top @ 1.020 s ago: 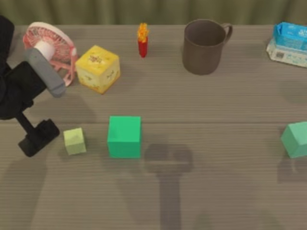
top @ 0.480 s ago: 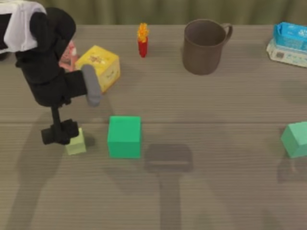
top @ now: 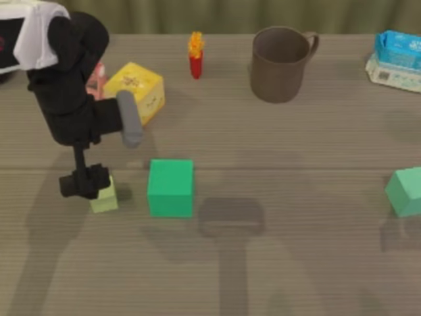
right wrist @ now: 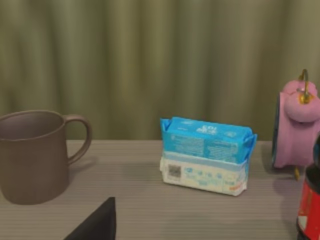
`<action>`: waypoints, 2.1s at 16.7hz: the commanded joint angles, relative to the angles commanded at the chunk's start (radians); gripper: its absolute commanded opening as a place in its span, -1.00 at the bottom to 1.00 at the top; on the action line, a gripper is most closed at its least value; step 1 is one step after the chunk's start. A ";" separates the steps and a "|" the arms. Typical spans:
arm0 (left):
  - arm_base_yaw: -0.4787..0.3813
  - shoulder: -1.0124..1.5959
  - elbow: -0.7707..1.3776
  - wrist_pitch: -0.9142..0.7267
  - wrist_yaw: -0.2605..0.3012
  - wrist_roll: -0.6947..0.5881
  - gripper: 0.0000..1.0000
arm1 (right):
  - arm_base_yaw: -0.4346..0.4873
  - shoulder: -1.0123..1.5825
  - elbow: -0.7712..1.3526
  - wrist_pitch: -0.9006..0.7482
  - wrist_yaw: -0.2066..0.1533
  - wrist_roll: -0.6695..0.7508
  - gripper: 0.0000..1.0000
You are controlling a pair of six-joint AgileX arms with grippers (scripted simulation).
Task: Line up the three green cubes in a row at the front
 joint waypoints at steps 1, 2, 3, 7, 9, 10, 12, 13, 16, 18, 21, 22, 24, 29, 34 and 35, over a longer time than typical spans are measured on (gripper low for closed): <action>-0.001 0.007 -0.009 0.013 0.000 0.001 1.00 | 0.000 0.000 0.000 0.000 0.000 0.000 1.00; -0.002 0.019 -0.022 0.036 0.000 0.002 1.00 | 0.000 0.000 0.000 0.000 0.000 0.000 1.00; -0.003 0.037 -0.038 0.070 0.001 0.002 1.00 | 0.000 0.000 0.000 0.000 0.000 0.000 1.00; -0.003 0.122 -0.119 0.250 0.001 0.003 1.00 | 0.000 0.000 0.000 0.000 0.000 0.000 1.00; -0.003 0.152 -0.145 0.298 0.001 0.004 1.00 | 0.000 0.000 0.000 0.000 0.000 0.000 1.00; -0.003 0.158 -0.149 0.306 0.002 0.004 1.00 | 0.000 0.000 0.000 0.000 0.000 0.000 1.00; -0.003 0.158 -0.150 0.307 0.002 0.004 1.00 | 0.000 0.000 0.000 0.000 0.000 0.000 1.00; -0.003 0.158 -0.150 0.307 0.002 0.004 1.00 | 0.000 0.000 0.000 0.000 0.000 0.000 1.00; -0.003 0.158 -0.150 0.307 0.002 0.004 0.55 | 0.000 0.000 0.000 0.000 0.000 0.000 1.00; -0.003 0.158 -0.150 0.307 0.002 0.004 0.25 | 0.000 0.000 0.000 0.000 0.000 0.000 1.00; -0.003 0.158 -0.150 0.307 0.002 0.004 -0.21 | 0.000 0.000 0.000 0.000 0.000 0.000 1.00; -0.003 0.158 -0.150 0.307 0.002 0.004 -0.36 | 0.000 0.000 0.000 0.000 0.000 0.000 1.00; -0.003 0.158 -0.150 0.307 0.002 0.004 -0.66 | 0.000 0.000 0.000 0.000 0.000 0.000 1.00; -0.003 0.158 -0.150 0.307 0.002 0.004 -1.00 | 0.000 0.000 0.000 0.000 0.000 0.000 1.00; -0.003 0.158 -0.150 0.307 0.002 0.004 -1.00 | 0.000 0.000 0.000 0.000 0.000 0.000 1.00; -0.003 0.113 -0.143 0.264 0.016 -0.015 -1.00 | 0.000 0.000 0.000 0.000 0.000 0.000 1.00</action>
